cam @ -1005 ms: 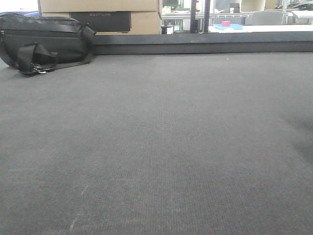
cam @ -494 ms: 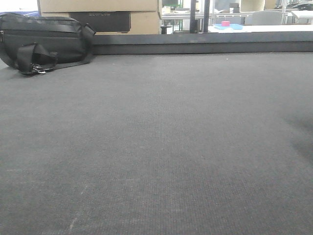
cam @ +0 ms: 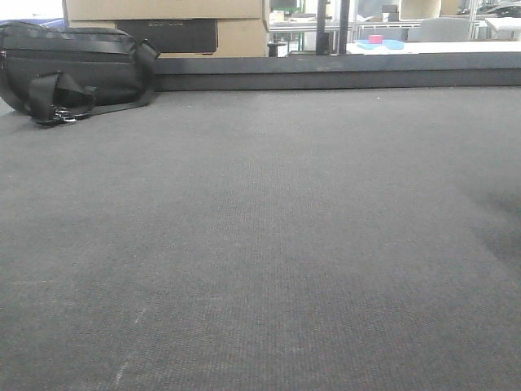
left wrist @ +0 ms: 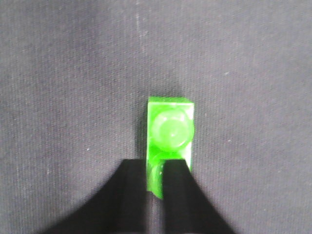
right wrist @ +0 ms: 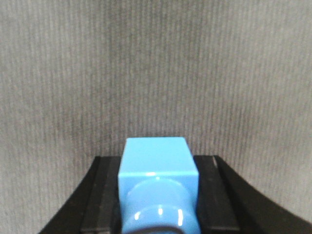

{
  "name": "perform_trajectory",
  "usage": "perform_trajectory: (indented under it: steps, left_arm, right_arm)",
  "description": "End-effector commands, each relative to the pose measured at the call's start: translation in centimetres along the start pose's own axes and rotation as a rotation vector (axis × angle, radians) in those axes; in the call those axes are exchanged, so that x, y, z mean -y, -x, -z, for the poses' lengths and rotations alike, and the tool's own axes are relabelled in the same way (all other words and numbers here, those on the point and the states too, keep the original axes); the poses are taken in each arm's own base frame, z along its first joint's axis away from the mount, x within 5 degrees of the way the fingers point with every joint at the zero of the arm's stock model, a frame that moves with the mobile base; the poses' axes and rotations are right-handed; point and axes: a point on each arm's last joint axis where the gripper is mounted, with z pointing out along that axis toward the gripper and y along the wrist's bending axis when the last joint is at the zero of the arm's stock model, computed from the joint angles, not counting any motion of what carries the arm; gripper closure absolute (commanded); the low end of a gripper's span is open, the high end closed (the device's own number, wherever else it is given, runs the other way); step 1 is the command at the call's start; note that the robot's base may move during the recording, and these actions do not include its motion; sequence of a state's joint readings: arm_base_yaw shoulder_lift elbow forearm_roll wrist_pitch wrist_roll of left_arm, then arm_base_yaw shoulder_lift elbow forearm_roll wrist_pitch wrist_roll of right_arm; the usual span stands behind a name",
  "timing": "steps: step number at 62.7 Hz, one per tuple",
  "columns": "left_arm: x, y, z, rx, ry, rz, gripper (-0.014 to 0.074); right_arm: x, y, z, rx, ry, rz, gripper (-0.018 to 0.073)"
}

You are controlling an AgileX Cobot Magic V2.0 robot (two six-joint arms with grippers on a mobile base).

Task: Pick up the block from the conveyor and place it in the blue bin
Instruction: 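Close left gripper on green brick and right gripper on blue brick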

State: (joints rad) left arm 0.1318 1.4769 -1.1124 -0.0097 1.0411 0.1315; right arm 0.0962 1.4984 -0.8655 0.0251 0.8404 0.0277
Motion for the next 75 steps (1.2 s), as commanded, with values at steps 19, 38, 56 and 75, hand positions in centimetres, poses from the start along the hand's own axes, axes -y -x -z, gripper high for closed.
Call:
perform_trajectory:
  steps: [19, 38, 56, 75]
  left_arm:
    - [0.3, -0.4, -2.4, -0.028, -0.032, 0.021, 0.0123]
    - [0.3, -0.3, -3.7, -0.039, -0.033, 0.022, 0.0123]
    - [2.2, 0.4, -5.2, -0.041, 0.012, -0.116, 0.0123]
    - [2.4, 0.6, -7.9, -0.117, 0.016, -0.044, 0.0123]
  right_arm:
    - [-0.1, 0.2, 0.1, 0.027, 0.023, -0.022, 0.0721]
    - [-0.4, 1.3, 7.5, 0.164, 0.038, -0.011, 0.0721]
    - [-0.4, 1.3, 10.1, 0.276, 0.043, -0.008, 0.0721]
    - [-0.4, 0.8, 10.0, 0.225, 0.042, -0.008, 0.0721]
